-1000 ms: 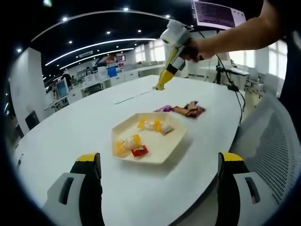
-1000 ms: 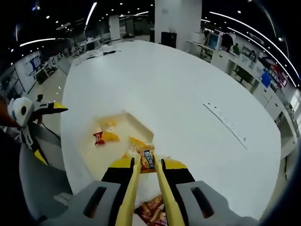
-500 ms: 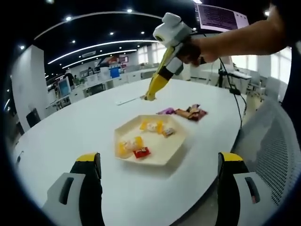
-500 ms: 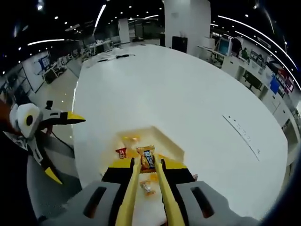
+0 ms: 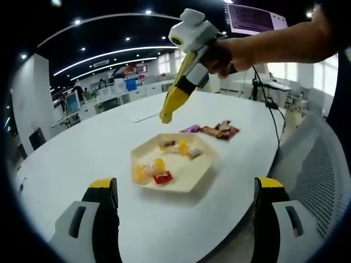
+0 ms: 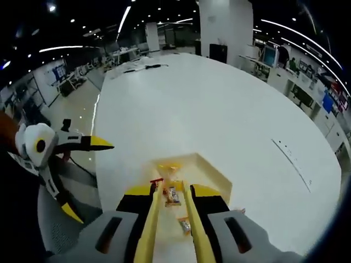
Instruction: Place the target food into the container with the food tongs after gripping and lifting it, then release it inside without dropping or visibly crushing the food.
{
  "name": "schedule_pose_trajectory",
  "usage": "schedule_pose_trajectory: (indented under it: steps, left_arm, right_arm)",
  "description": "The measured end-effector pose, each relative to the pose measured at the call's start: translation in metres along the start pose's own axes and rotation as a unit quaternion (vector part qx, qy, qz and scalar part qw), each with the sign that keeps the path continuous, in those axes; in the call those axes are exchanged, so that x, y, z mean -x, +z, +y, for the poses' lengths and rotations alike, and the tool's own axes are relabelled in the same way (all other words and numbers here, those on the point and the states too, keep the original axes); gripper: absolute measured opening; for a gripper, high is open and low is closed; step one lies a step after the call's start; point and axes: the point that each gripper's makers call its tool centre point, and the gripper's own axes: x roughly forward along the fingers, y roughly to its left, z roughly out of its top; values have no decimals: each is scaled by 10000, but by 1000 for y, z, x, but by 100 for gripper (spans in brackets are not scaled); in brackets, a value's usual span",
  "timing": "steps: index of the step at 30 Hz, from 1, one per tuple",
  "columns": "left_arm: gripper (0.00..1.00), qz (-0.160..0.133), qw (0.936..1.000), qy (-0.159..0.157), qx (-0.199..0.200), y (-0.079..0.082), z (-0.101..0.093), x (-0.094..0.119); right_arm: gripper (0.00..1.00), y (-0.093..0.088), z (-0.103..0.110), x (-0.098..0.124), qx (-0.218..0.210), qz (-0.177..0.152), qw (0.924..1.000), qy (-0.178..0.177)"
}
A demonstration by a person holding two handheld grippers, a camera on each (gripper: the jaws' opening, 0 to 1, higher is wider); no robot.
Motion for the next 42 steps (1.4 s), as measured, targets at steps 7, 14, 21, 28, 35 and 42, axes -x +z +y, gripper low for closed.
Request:
schedule_pose_trajectory:
  steps: [7, 14, 21, 28, 35, 42]
  left_arm:
    - [100, 6, 10000, 7, -15, 0, 0, 0]
    - [100, 14, 10000, 12, -26, 0, 0, 0]
    - [100, 20, 10000, -8, -48, -1, -1, 0]
    - [100, 44, 10000, 4, -63, -1, -1, 0]
    - [100, 78, 10000, -31, -50, -3, -2, -1]
    - [100, 88, 9999, -39, -68, -3, -2, -2]
  right_arm:
    - [25, 5, -8, 11, 10, -115, 9999, -89]
    - [25, 8, -12, 20, 53, -196, 9997, -139]
    - [26, 4, -17, 26, 121, -206, 9996, -178]
    - [26, 2, -24, 32, 76, -225, 9995, -217]
    - [26, -10, -33, 43, 226, -164, 9991, -321]
    - [26, -37, -47, 61, 205, -57, 9989, -412]
